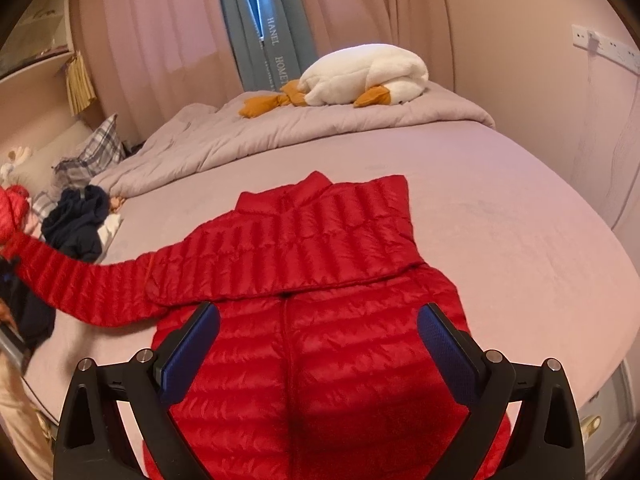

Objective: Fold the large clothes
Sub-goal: 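Lift the sleeve with the left gripper and carry it toward the jacket body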

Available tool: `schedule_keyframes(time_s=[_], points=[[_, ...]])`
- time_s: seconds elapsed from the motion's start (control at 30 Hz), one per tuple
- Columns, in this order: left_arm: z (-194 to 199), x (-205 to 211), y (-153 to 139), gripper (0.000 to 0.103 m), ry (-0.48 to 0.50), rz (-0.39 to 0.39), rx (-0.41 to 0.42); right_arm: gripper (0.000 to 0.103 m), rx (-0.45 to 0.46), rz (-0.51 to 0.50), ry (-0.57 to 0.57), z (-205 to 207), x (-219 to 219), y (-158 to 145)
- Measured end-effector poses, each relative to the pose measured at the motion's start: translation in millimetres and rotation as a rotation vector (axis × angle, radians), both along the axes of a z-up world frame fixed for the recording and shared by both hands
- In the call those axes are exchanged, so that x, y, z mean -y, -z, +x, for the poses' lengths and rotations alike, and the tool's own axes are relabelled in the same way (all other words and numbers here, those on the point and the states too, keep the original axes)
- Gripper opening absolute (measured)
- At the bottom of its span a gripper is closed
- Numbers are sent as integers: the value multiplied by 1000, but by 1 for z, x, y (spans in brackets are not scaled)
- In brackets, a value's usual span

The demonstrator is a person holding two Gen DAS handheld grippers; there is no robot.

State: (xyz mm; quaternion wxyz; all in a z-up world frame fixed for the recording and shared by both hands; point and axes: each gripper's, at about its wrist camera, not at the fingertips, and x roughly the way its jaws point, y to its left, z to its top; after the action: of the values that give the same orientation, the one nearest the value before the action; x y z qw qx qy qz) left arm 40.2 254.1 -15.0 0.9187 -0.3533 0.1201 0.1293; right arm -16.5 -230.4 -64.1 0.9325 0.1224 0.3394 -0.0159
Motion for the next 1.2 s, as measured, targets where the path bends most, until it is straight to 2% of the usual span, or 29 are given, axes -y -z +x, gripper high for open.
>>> schedule_keyframes(time_s=[0.13,0.3,0.53,0.87,1.2], points=[[1,29,-25,7,78,31,43,99,1,18,7,-1,10,3],[-7,75,-53,7,161,116,114,99,13,26,17,-3,21,1],[-12,136,-78,7,314,197,163,99,45,37,26,-8,36,-3],[-7,203,-77,7,542,253,147,99,44,62,83,-18,58,1],[-8,274,-51,7,758,306,70,99,49,83,114,-24,69,2]])
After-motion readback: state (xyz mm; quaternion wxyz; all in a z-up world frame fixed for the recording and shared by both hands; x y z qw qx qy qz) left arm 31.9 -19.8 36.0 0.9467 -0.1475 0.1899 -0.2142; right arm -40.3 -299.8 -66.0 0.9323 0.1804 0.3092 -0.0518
